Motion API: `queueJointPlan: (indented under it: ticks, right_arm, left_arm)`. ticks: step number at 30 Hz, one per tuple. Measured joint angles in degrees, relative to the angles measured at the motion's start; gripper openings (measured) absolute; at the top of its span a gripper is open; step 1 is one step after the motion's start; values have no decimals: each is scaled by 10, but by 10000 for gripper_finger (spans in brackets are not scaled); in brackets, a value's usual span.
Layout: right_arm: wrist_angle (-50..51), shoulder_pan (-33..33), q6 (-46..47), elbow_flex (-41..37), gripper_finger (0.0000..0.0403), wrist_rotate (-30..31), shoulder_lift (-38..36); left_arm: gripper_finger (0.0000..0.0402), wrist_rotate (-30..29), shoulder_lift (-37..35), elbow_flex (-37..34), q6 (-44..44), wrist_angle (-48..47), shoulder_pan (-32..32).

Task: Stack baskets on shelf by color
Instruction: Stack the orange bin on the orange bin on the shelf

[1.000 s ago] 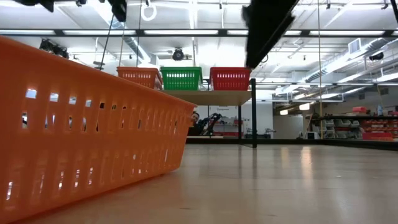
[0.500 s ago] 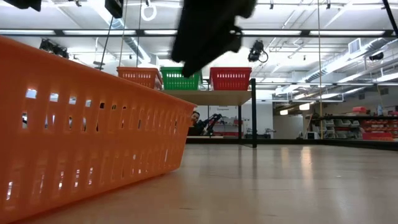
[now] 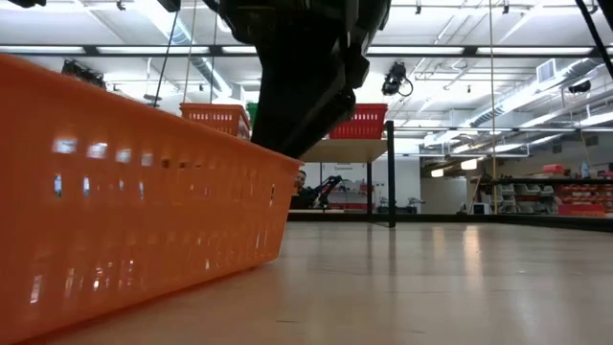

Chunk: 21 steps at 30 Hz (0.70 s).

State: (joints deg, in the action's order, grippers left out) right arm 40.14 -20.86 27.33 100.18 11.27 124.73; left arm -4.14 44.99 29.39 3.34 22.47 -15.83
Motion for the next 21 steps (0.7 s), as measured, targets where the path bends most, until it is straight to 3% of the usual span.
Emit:
queueJointPlan:
  ticks: [12, 21]
  right_arm:
    - [-36, -7, -6, -29, 192, 30, 0]
    - [-25, 23, -55, -44, 192, 76, 0]
  left_arm:
    - [50, -2, 0, 0, 8, -1, -14]
    - [50, -69, 21, 0, 10, -5, -59]
